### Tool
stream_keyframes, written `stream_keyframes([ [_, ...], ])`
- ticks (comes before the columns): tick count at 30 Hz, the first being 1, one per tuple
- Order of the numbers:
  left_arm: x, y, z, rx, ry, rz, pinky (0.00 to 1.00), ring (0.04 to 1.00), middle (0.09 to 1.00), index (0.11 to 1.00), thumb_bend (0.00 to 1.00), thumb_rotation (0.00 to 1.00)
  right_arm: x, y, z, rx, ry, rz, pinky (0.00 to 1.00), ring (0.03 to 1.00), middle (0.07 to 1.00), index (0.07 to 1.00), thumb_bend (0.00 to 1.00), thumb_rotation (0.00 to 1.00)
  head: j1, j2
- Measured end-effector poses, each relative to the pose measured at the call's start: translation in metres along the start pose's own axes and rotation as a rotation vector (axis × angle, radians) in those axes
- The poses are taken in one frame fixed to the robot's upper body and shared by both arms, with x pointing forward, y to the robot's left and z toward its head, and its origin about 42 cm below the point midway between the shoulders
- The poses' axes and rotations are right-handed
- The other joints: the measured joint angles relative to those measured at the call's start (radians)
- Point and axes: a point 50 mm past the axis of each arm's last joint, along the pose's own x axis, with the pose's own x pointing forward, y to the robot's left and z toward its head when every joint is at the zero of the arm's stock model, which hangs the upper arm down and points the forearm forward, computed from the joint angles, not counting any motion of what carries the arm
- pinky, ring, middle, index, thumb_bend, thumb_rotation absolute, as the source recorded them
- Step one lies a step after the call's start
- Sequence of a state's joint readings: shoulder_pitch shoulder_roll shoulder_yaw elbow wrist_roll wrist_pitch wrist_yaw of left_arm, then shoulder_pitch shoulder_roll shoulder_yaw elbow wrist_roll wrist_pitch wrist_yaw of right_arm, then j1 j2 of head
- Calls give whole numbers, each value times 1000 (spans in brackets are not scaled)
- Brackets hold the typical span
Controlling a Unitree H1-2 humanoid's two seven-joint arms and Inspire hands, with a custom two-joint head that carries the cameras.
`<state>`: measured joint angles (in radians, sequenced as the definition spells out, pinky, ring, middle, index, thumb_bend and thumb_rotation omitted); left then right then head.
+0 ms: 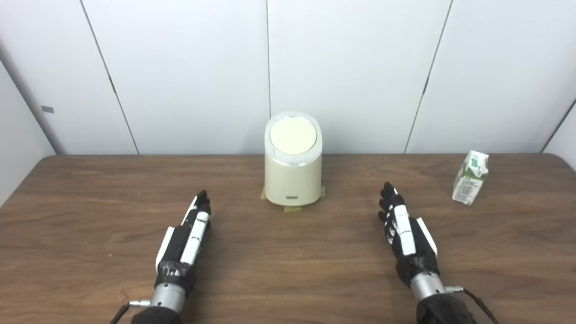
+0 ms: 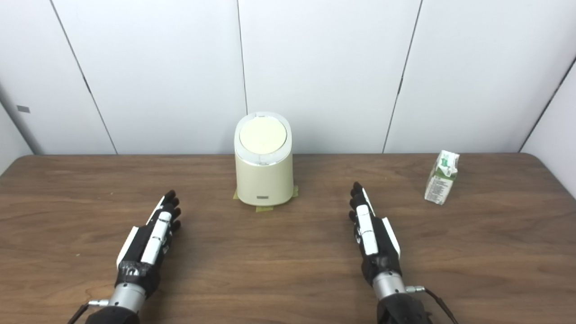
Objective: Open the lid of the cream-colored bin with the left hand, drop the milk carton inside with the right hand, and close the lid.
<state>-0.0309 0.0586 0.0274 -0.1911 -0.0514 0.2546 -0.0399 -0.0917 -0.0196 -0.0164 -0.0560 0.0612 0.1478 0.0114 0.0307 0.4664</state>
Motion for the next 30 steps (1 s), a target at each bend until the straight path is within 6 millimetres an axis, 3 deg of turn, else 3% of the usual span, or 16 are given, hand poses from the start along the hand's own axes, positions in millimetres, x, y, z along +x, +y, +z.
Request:
stream_keyframes([
  [9,-2,0,-2,32,2,5,1000,1000,1000,1000,509,768,-4,-1,-5,2,-12,-3,1000,1000,1000,1000,559,1000,9,-29],
  [23,-4,-1,-3,37,-2,7,1000,1000,1000,1000,494,761,-4,-1,-8,-11,-25,-4,1000,1000,1000,1000,580,1000,14,-32],
  [30,2,0,3,95,-10,23,1000,998,985,1000,550,608,-4,-1,-9,-11,-26,-2,1000,1000,1000,1000,590,1000,17,-31],
])
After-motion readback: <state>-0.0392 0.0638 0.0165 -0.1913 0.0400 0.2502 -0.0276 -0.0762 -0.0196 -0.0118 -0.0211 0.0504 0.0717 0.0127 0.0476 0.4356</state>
